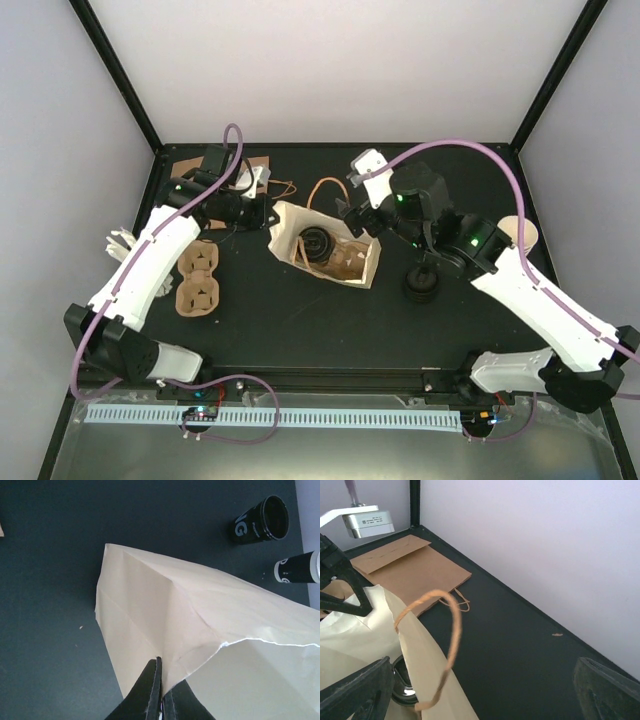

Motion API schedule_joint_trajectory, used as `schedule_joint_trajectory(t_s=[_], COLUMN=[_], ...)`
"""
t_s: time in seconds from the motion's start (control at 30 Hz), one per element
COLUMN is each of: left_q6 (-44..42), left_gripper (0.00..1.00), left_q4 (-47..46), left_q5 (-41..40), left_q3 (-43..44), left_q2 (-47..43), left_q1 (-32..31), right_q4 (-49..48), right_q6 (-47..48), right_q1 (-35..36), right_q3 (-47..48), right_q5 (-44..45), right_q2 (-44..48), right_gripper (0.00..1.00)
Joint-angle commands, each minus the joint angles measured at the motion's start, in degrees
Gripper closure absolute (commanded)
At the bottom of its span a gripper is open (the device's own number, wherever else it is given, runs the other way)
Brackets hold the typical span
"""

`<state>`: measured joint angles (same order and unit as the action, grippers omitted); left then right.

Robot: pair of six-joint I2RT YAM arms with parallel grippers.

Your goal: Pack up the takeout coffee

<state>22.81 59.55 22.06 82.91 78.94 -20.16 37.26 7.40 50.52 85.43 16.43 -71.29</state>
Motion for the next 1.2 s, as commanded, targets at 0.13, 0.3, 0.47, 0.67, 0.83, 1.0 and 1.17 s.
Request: schedule_joint_trajectory(t_s=[0.13, 0.3, 0.47, 0.67, 0.83, 1.0, 1.17], left_q6=[1.73, 1.86, 2.1, 2.46, 2.78, 3.04, 3.36], left_gripper=[0.98, 0.98, 0.98, 0.98, 0.98, 0.97, 0.97], left_q4=[-1.09, -1.36, -1.68, -2.23, -2.68, -2.87, -3.24], left_q5=[3.01, 2.98, 3.37, 3.52, 3.8, 4.2, 4.2], left_q3=[2.8, 2.66, 2.63, 2.17, 2.11, 2.09, 1.55], left_q2=[2.1, 2.18, 2.47, 2.53, 2.61, 2.54, 2.2], left_q1=[0.56, 0.56, 0.56, 0.56, 0.56, 0.59, 0.56], right_q4=[7.52, 14.03, 22.75, 24.05, 25.56, 24.93, 23.83], right_q6=[-12.69, -19.33, -25.7, -33.79, -36.8, -39.48, -40.36], right_q1=[-1.29, -1.28, -1.32, -1.13, -1.08, -0.78, -0.78], right_q3=[0.45, 1.51, 3.06, -1.97, -2.79, -4.85, -5.88], right_q5=[3.34, 6.71, 3.24, -7.58, -8.38, -7.94, -9.2], right_q2=[4.87, 6.32, 4.94, 6.32, 4.75, 4.58, 4.69], right_gripper=[0.0, 0.0, 0.0, 0.13, 0.2, 0.34, 0.48])
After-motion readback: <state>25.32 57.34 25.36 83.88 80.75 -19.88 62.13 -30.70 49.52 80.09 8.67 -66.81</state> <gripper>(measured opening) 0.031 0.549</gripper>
